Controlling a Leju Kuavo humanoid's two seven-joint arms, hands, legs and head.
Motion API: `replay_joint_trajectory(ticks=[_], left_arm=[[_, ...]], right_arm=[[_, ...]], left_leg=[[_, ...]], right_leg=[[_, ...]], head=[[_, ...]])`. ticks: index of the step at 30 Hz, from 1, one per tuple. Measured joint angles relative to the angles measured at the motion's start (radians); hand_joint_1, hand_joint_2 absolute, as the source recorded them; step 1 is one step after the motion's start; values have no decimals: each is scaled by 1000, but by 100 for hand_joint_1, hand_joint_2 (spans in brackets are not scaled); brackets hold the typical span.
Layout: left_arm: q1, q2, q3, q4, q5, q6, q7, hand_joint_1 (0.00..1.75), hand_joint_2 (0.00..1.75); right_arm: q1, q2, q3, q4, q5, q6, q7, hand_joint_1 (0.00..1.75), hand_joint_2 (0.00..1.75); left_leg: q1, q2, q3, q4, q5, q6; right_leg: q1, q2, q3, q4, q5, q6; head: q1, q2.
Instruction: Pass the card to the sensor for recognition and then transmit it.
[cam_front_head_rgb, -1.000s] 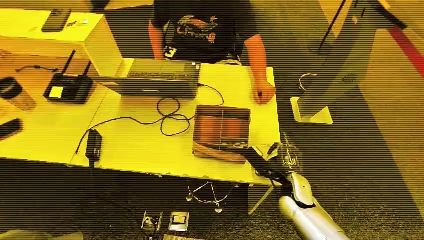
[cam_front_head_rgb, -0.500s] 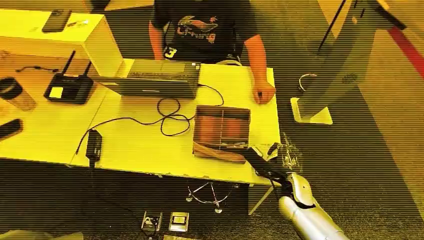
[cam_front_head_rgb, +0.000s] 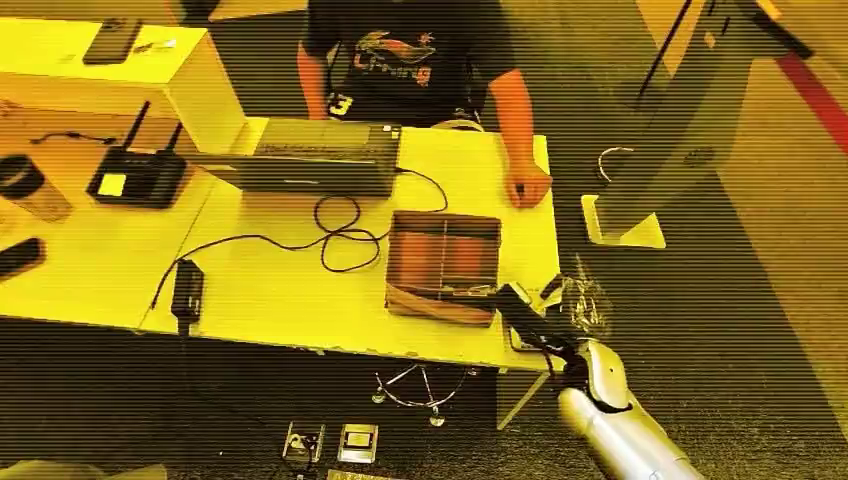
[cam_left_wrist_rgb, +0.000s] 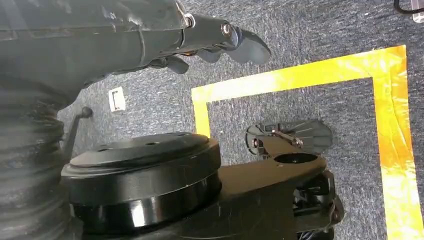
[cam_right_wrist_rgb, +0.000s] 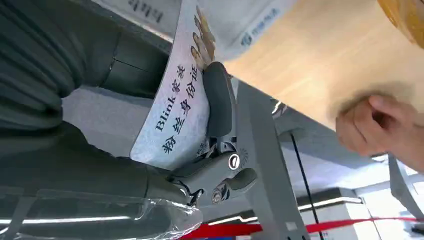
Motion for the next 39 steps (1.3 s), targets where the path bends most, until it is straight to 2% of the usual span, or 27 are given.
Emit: replay_joint_trajectory(ticks=[8,17,20,23,28,32,39], left_arm=[[0,2,0,-2,2,2,0,0,175],[-4,1,-1,-3,-2,2,5,0,175],[-10,0,-1,-3,-11,-5,20,0,175],[-22,-3,-2,-7,-24,-18,35,0,175],[-46,-14,-6,-11,-37,-19,53,0,175],[-55,-24,-9,-19,-36,-5,53,0,175],[-59,-47,-8,-19,-26,19,53,0,175]], right_arm=[[-43,-29,-17,-163,81,-35,26,175,175],[-130,-35,-43,-367,169,-50,31,175,175],[-171,-29,-43,-411,190,-34,23,175,175],[-227,-9,-38,-420,217,19,13,175,175],[-350,44,-23,-352,219,80,-5,175,175],[-441,95,-7,-218,225,138,-16,175,175],[-521,176,25,16,235,176,3,175,175]], left_leg=[[0,0,0,0,0,0],[0,0,0,0,0,0],[0,0,0,0,0,0],[0,0,0,0,0,-1],[0,0,-1,0,2,-2],[0,0,-2,0,2,-2],[0,-2,-3,0,2,-2]], right_leg=[[0,0,0,0,0,0],[0,0,0,0,0,0],[0,0,0,0,0,0],[0,0,0,0,0,0],[0,0,-1,1,1,-1],[0,-1,-1,1,1,-1],[0,-2,-2,1,1,-1]], head=[[0,0],[0,0],[0,0],[0,0],[0,0],[0,0],[0,0]])
